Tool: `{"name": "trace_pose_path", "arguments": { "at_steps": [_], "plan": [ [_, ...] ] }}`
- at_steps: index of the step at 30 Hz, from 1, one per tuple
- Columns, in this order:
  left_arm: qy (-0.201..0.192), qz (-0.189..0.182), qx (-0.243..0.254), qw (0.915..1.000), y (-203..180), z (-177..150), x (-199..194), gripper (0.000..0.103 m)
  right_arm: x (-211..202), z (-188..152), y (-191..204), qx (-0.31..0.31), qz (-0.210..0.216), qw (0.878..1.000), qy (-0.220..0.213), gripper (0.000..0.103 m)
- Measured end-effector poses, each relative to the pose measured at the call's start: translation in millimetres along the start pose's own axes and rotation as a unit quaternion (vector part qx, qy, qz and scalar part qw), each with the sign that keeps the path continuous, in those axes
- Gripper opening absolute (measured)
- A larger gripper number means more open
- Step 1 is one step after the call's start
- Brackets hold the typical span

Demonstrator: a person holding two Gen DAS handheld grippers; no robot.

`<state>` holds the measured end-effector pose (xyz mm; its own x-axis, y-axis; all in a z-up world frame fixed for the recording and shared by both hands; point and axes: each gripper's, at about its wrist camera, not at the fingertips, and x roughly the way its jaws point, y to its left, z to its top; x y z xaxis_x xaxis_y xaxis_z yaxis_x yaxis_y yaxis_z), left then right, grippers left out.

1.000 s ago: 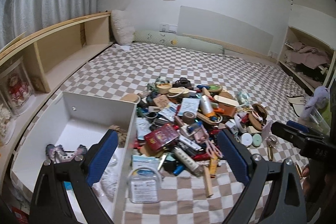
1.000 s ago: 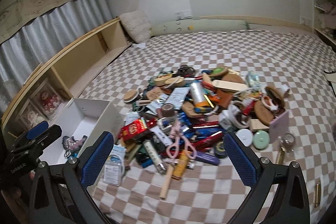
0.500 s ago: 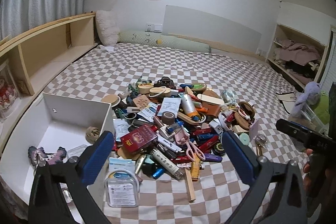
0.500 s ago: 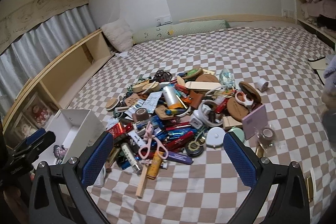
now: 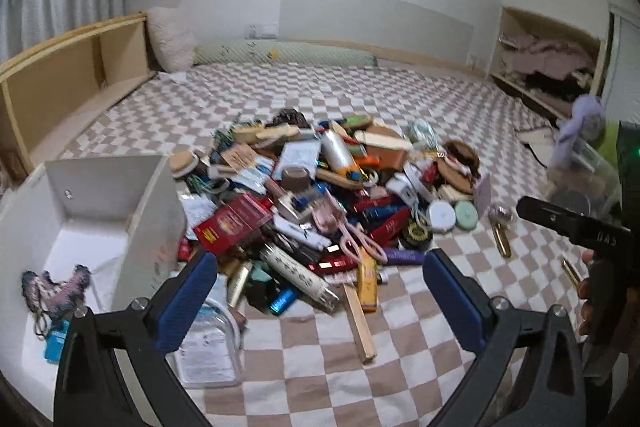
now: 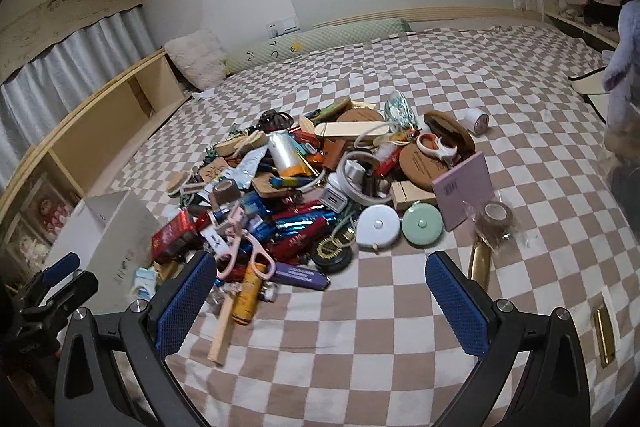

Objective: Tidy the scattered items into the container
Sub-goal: 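Lower the left tool onto the light wooden stick and close on it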

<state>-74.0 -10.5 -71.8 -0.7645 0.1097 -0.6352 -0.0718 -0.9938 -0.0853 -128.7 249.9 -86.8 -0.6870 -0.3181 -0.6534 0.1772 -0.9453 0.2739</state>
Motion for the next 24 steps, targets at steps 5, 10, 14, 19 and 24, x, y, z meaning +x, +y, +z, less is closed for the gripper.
{"name": "trace_pose_path", "arguments": {
  "at_steps": [5,10,14,19,24],
  "plan": [
    [0.026,-0.029,-0.013,0.9991,-4.2,-17.6,21.8,0.103,9.6,-20.3,-1.2,-0.02,-0.012,1.0,0.0,0.103],
    [0.045,-0.027,0.008,0.9986,-20.1,-35.2,41.3,0.1,20.1,-39.3,-1.7,-0.028,-0.019,0.999,0.011,0.103],
    [0.061,-0.03,0.017,0.9975,-28.2,-49.0,54.0,0.091,25.9,-48.8,-6.6,-0.012,-0.01,1.0,0.023,0.103],
    [0.093,-0.035,0.009,0.995,-27.7,-65.1,73.3,0.065,31.4,-56.2,-11.6,0.001,-0.012,1.0,0.025,0.103],
    [0.112,-0.028,0.015,0.9932,-31.5,-77.4,86.8,0.048,39.9,-61.7,-19.1,0.021,-0.013,0.999,0.028,0.103]
  ]
}}
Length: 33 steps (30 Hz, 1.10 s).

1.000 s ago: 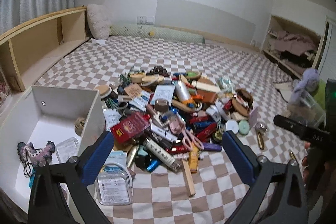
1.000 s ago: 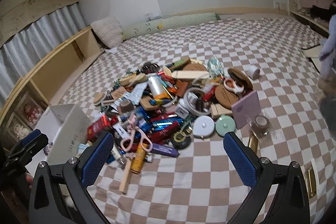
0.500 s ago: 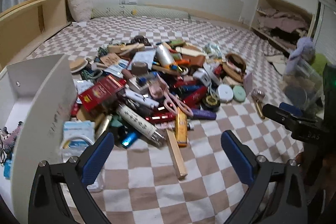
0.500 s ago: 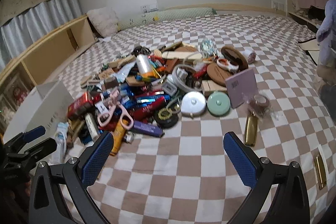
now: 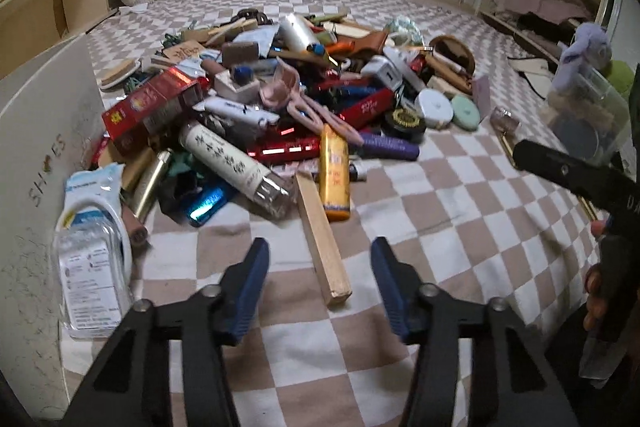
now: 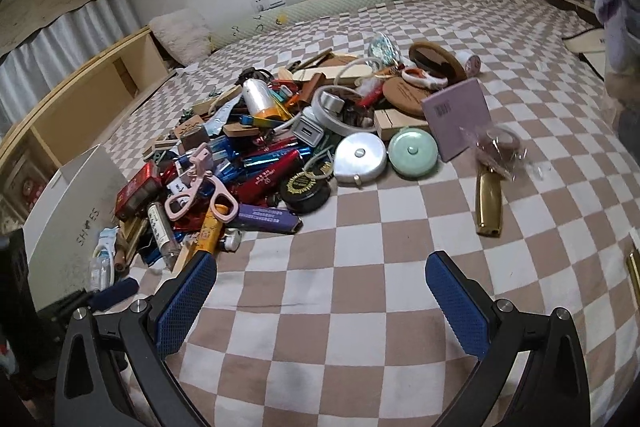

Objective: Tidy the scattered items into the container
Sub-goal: 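Lower the left tool onto the light wooden stick and close on it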

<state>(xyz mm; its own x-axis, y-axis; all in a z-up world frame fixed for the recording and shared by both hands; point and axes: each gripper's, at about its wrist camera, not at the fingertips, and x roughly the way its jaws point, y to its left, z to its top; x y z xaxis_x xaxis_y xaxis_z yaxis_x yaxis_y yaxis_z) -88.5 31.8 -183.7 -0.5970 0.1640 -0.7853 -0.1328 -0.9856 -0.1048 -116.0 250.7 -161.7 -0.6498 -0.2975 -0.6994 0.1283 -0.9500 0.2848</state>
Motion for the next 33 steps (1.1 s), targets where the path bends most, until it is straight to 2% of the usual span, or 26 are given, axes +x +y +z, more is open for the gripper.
{"name": "trace_pose_path", "arguments": {
  "at_steps": [5,9,13,15,17,19,22,24,26,27,28,30,33],
  "plan": [
    [0.018,0.031,0.018,0.9992,-3.5,-6.9,10.2,0.042,7.7,-6.4,-6.2,0.011,-0.003,1.0,0.013,0.103],
    [0.02,0.046,-0.005,0.9987,9.3,-8.8,10.9,0.043,7.6,-6.9,-9.4,0.013,-0.007,1.0,0.011,0.103],
    [0.016,0.098,-0.037,0.9944,31.1,-8.0,7.4,0.043,7.8,-8.0,-11.9,0.017,-0.007,1.0,0.016,0.103],
    [0.026,0.11,-0.069,0.9912,47.0,-8.2,8.4,0.043,8.0,-7.9,-12.9,0.018,-0.006,1.0,0.017,0.103],
    [0.03,0.09,-0.097,0.9908,59.5,-9.8,6.9,0.043,8.0,-7.9,-13.4,0.018,-0.005,1.0,0.017,0.103],
    [0.018,0.062,-0.098,0.9931,58.7,-9.8,1.1,0.043,8.2,-8.0,-12.9,0.018,-0.006,1.0,0.017,0.103],
    [0.006,0.02,-0.067,0.9975,40.7,-8.1,-4.5,0.043,8.5,-9.2,-13.2,0.018,-0.004,1.0,0.019,0.103],
    [0.018,0.006,-0.034,0.9992,23.1,-9.3,-0.1,0.042,8.3,-9.7,-13.5,0.017,-0.004,1.0,0.019,0.103],
    [0.036,0.002,-0.016,0.9992,11.3,-12.4,8.1,0.037,6.7,-9.9,-13.8,0.018,-0.007,1.0,0.012,0.103],
    [0.045,0.004,-0.011,0.9989,7.3,-13.0,12.3,0.026,5.5,-9.4,-14.3,0.018,-0.009,1.0,0.009,0.103],
    [0.055,0.018,-0.001,0.9983,2.7,-15.4,17.1,0.019,4.2,-9.0,-14.8,0.018,-0.011,1.0,0.006,0.103],
    [0.052,0.033,0.019,0.9979,-3.4,-16.4,17.6,0.019,1.2,-7.8,-16.2,0.021,-0.012,1.0,0.001,0.103],
    [0.049,0.016,0.021,0.9984,-5.2,-16.3,14.8,0.019,-1.3,-5.5,-21.4,0.031,-0.017,0.999,-0.006,0.103]
  ]
}}
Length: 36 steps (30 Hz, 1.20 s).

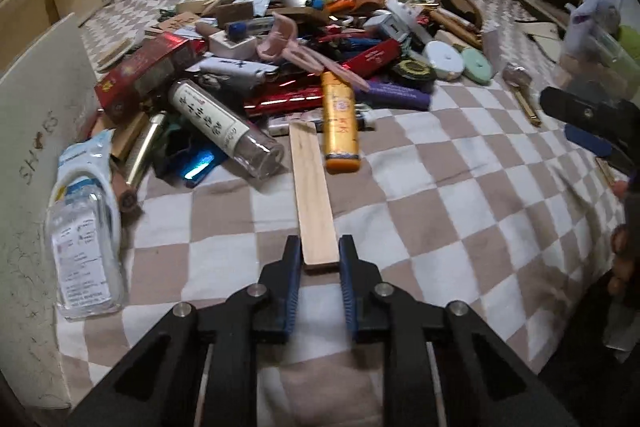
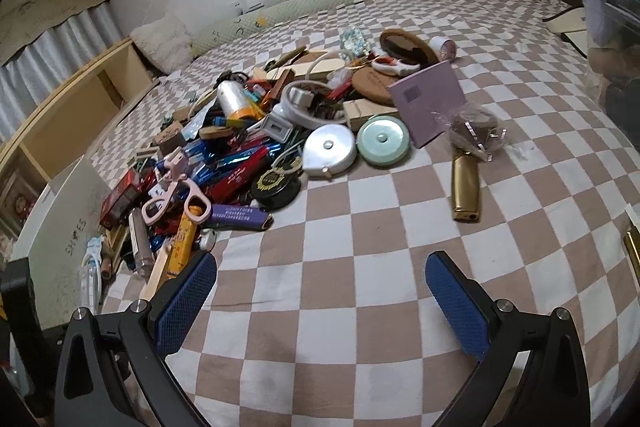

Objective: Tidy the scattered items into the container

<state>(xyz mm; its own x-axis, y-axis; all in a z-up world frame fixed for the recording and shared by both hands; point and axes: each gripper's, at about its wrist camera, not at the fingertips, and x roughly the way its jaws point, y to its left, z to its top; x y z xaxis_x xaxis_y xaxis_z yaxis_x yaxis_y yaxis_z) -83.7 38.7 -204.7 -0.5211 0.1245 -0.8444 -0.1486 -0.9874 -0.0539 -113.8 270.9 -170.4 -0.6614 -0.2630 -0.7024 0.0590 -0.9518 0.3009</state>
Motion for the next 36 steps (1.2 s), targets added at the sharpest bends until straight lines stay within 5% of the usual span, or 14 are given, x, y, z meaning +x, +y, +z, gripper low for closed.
{"name": "trace_pose_path", "arguments": {
  "at_steps": [9,15,21,28,36],
  "plan": [
    [0.008,-0.041,0.012,0.9991,-20.9,-14.9,-8.7,0.019,-22.8,14.4,-28.9,0.039,-0.03,0.999,-0.015,0.103],
    [0.01,-0.1,0.016,0.9948,-40.6,-9.7,-6.2,0.019,-55.0,32.0,-74.6,0.088,-0.08,0.992,-0.039,0.103],
    [0.02,-0.148,0.06,0.987,-84.3,0.1,2.9,0.019,-80.1,31.4,-113.0,0.136,-0.081,0.987,-0.04,0.103],
    [0.031,-0.144,0.161,0.9759,-106.3,-2.4,3.9,0.019,-108.4,39.2,-149.1,0.138,-0.087,0.986,-0.034,0.103],
    [0.045,-0.104,0.241,0.964,-81.0,1.9,4.9,0.019,-105.9,33.8,-201.0,0.16,-0.108,0.981,0.013,0.103]
  ]
}}
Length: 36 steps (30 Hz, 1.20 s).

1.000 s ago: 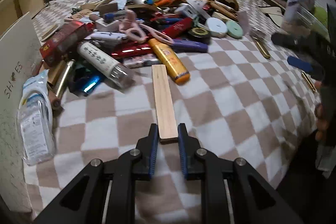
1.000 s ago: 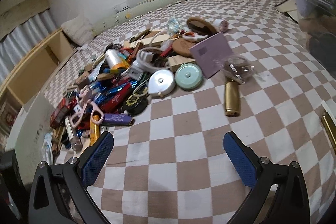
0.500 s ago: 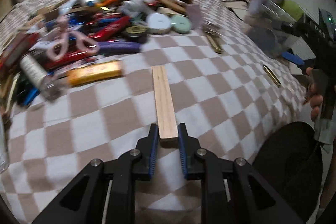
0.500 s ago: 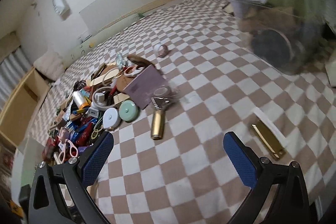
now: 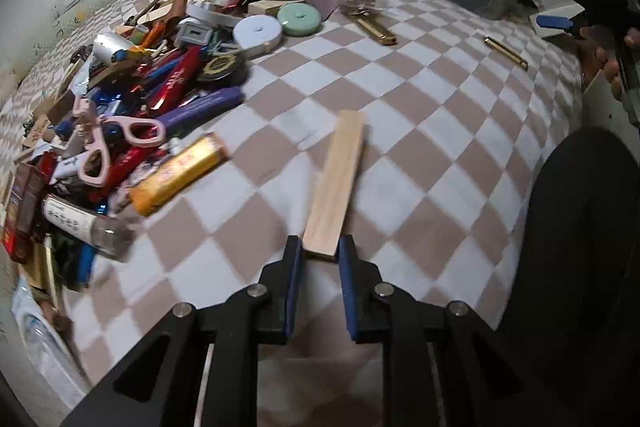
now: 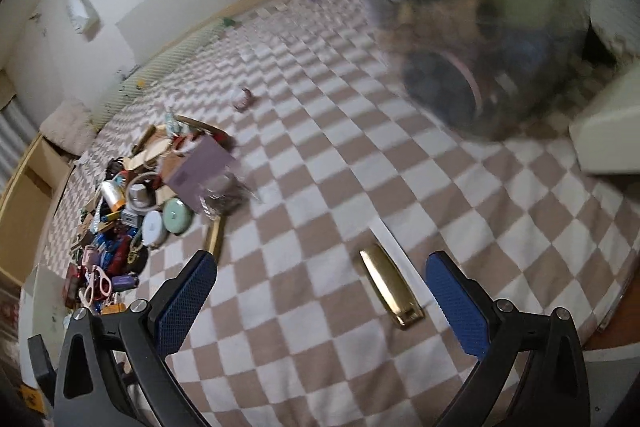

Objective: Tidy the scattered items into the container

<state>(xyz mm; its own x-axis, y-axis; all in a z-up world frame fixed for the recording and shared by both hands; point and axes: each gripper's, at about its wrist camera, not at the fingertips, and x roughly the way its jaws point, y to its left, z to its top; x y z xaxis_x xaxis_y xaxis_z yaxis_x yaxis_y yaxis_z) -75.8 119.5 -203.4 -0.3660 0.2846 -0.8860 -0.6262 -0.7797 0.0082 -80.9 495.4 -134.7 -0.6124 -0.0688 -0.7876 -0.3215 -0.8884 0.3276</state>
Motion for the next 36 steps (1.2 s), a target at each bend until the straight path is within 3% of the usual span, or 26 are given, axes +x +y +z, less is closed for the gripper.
{"name": "trace_pose_path", "arguments": {
  "at_steps": [5,9,13,14,16,19,22,26,32,36],
  "plan": [
    [0.013,0.044,0.003,0.9989,23.2,2.0,1.5,0.02,18.6,-7.0,-18.7,0.025,-0.01,0.999,0.043,0.103],
    [0.008,0.08,-0.042,0.9959,50.8,5.0,4.6,0.02,28.5,-11.2,-28.2,0.042,-0.002,0.997,0.058,0.103],
    [-0.008,0.054,-0.087,0.9947,64.3,1.8,0.9,0.021,46.7,-13.3,-34.6,0.059,0.018,0.994,0.09,0.103],
    [-0.013,0.047,-0.094,0.9944,64.7,1.2,-0.6,0.024,49.5,-14.1,-35.9,0.063,0.019,0.993,0.096,0.103],
    [-0.023,0.042,-0.112,0.9925,63.9,-1.7,-4.0,0.06,58.2,-15.5,-37.4,0.066,0.014,0.992,0.105,0.103],
    [-0.037,0.023,-0.142,0.9889,59.4,-6.4,-6.9,0.072,63.9,-15.4,-32.3,0.059,0.014,0.993,0.106,0.103],
    [-0.039,-0.008,-0.163,0.9858,49.2,-7.5,-6.6,0.074,69.1,-14.4,-22.0,0.049,0.018,0.992,0.118,0.103],
    [-0.048,-0.01,-0.155,0.9867,22.0,-5.0,-7.6,0.074,75.2,-15.4,-8.0,0.047,0.048,0.989,0.135,0.103],
    [-0.033,0.06,-0.125,0.9898,6.2,-4.1,3.1,0.074,85.3,-18.7,23.6,0.024,0.096,0.984,0.149,0.103],
    [-0.029,0.081,-0.146,0.9855,20.6,-5.5,7.2,0.074,86.2,-19.9,31.4,0.031,0.148,0.976,0.157,0.103]
  ]
}}
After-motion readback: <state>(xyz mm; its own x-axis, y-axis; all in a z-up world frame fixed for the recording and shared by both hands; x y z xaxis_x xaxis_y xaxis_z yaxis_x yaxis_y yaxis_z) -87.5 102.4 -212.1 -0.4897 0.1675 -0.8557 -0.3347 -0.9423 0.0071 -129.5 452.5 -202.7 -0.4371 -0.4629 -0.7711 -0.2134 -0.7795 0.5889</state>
